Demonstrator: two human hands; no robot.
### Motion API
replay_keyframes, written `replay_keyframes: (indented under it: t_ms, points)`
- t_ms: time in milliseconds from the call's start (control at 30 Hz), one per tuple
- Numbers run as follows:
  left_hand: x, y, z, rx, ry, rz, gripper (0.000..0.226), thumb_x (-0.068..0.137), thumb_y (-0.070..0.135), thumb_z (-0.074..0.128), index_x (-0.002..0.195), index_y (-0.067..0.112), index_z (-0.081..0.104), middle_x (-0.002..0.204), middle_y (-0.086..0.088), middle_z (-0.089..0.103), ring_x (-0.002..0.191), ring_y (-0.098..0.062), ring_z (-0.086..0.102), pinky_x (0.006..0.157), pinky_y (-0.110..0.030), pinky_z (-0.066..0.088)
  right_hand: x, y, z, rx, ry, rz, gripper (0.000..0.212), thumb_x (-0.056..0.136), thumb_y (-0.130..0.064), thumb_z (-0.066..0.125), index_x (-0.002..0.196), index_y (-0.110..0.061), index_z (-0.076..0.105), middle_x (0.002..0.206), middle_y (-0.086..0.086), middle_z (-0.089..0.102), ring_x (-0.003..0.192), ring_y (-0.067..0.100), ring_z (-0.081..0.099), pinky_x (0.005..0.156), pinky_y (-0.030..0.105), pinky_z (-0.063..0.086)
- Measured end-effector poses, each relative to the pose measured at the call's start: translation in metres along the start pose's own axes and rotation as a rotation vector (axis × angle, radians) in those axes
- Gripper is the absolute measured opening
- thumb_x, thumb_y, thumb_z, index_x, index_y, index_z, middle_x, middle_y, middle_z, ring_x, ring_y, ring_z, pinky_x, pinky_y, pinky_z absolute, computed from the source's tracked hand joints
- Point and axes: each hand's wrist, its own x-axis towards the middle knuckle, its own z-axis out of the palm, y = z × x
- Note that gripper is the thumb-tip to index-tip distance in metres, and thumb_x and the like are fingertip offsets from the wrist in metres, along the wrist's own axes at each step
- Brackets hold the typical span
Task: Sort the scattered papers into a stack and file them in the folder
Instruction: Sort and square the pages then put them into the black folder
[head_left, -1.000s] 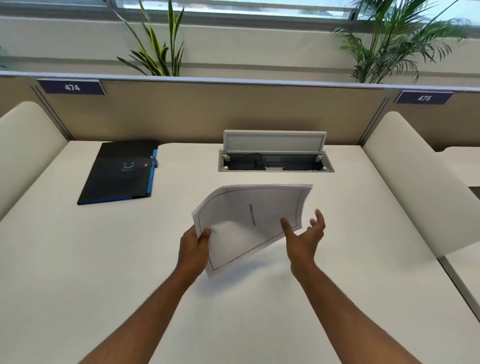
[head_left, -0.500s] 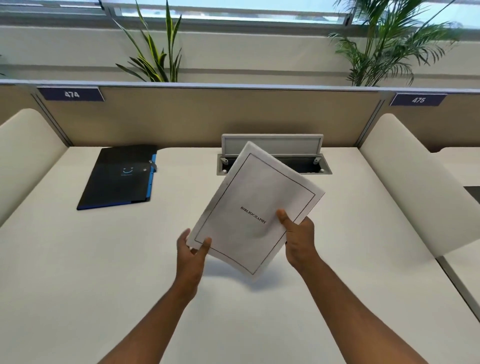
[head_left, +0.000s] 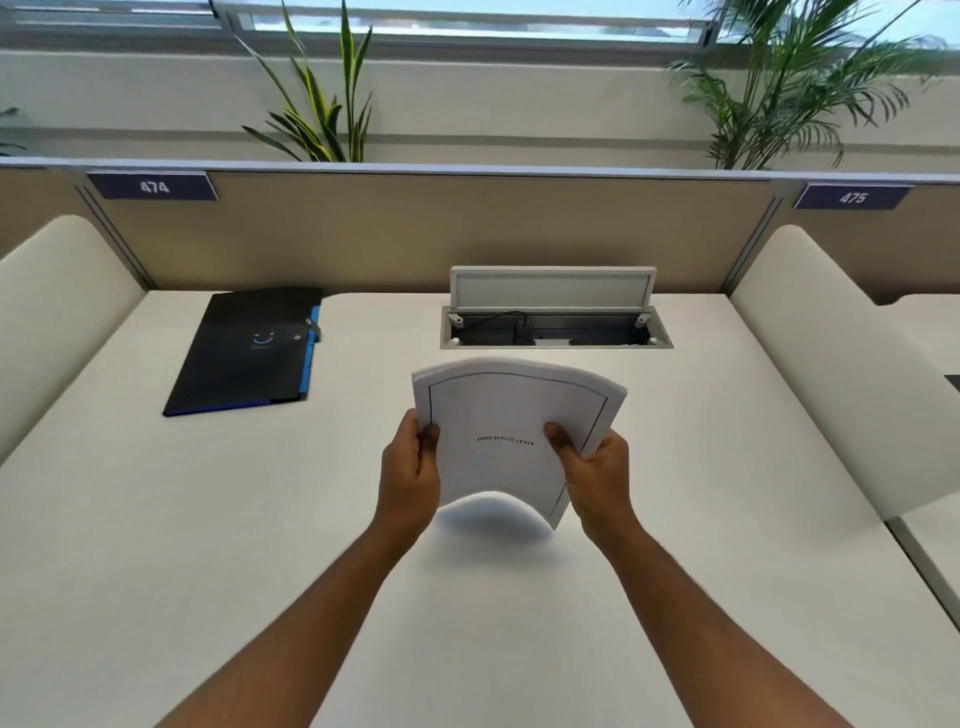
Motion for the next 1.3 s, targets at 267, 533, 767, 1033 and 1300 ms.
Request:
replay_keyframes:
  t_ms: [267, 533, 767, 1033, 1300]
  points:
    - [-0.035, -0.044, 0.012, 0.063, -0.097, -0.176, 0.027, 0.103, 0.014, 0.037, 0.109, 0.036, 0.050, 0.096, 0.022, 0.066, 0.086, -0.005, 0.064, 0.065, -0.014, 0.050, -0.016, 0.055, -0.012, -0.171, -0.110, 0.250, 0.015, 0.088, -0.020, 0.082, 0.098, -0.027, 0.073, 0.095, -0.008, 0.079, 0.098, 0.018, 0.072, 0.075, 0.021, 0.054]
    - [-0.017, -0.050, 0.020, 0.203, -0.143, -0.247, 0.017, 0.102, 0.003, 0.039, 0.089, 0.009, 0.046, 0.075, 0.011, 0.059, 0.064, -0.011, 0.049, 0.057, -0.020, 0.039, 0.008, 0.058, -0.020, -0.270, -0.102, 0.253, 0.023, 0.086, -0.014, 0.082, 0.107, -0.020, 0.072, 0.103, -0.001, 0.078, 0.097, 0.022, 0.075, 0.087, 0.039, 0.061]
    - [0.005, -0.038, 0.043, 0.089, -0.201, -0.490, 0.018, 0.105, 0.015, 0.037, 0.101, 0.013, 0.054, 0.101, 0.001, 0.063, 0.092, -0.018, 0.058, 0.080, -0.035, 0.049, 0.028, 0.051, -0.048, -0.267, -0.099, 0.265, 0.031, 0.084, -0.016, 0.083, 0.113, -0.017, 0.073, 0.105, 0.001, 0.079, 0.094, 0.022, 0.076, 0.082, 0.039, 0.062]
    - [0.016, -0.039, 0.095, 0.098, -0.173, -0.631, 0.023, 0.103, 0.014, 0.032, 0.103, 0.012, 0.055, 0.102, -0.001, 0.062, 0.095, -0.023, 0.059, 0.076, -0.033, 0.046, 0.043, 0.056, -0.074, -0.399, 0.051, 0.305, 0.030, 0.103, -0.024, 0.054, 0.091, 0.003, 0.055, 0.079, 0.009, 0.053, 0.073, 0.021, 0.044, 0.066, 0.035, 0.037]
    - [0.039, -0.055, 0.151, 0.086, -0.183, -0.789, 0.030, 0.096, 0.008, 0.038, 0.094, 0.000, 0.066, 0.096, -0.016, 0.069, 0.078, -0.026, 0.055, 0.071, -0.030, 0.041, 0.084, 0.067, -0.115, -0.530, 0.109, 0.437, 0.035, 0.096, -0.019, 0.062, 0.063, -0.015, 0.050, 0.057, -0.013, 0.048, 0.059, 0.017, 0.039, 0.057, 0.028, 0.032]
